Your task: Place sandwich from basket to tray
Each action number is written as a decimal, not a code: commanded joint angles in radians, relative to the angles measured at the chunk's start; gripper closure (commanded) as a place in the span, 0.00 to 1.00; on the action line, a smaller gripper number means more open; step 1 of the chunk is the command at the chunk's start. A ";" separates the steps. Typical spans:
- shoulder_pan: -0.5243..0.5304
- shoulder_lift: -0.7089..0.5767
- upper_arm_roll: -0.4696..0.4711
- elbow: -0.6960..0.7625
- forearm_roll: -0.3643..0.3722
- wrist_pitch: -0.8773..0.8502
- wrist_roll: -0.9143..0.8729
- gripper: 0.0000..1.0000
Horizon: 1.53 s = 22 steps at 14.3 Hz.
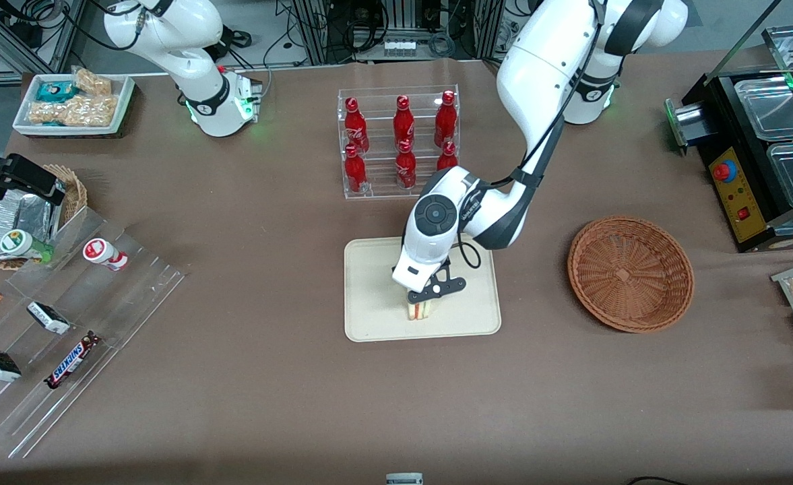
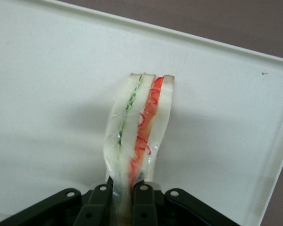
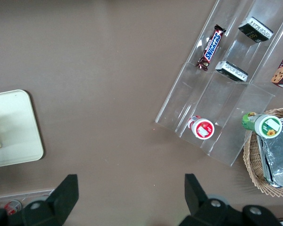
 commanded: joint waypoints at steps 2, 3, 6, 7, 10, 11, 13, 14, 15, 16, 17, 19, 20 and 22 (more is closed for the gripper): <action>-0.009 0.007 0.014 0.026 -0.023 -0.031 0.051 0.76; -0.010 0.007 0.014 0.026 -0.025 -0.031 0.041 0.53; -0.008 -0.018 0.016 0.026 -0.024 -0.034 0.028 0.00; -0.006 -0.047 0.016 0.023 -0.024 -0.039 0.026 0.00; 0.001 -0.142 0.020 0.020 -0.010 -0.112 0.020 0.00; 0.001 -0.173 0.023 0.019 -0.010 -0.137 0.020 0.00; 0.007 -0.219 0.026 0.025 0.031 -0.231 0.023 0.00; 0.009 -0.246 0.028 0.020 0.085 -0.265 0.020 0.00; 0.024 -0.269 0.040 0.014 0.104 -0.293 0.023 0.00; 0.062 -0.286 0.046 0.009 0.102 -0.322 0.037 0.00; 0.093 -0.296 0.045 0.002 0.102 -0.338 0.047 0.00; 0.148 -0.317 0.046 -0.030 0.102 -0.341 0.096 0.00; 0.185 -0.338 0.046 -0.055 0.102 -0.342 0.144 0.00; 0.254 -0.400 0.046 -0.121 0.102 -0.353 0.236 0.00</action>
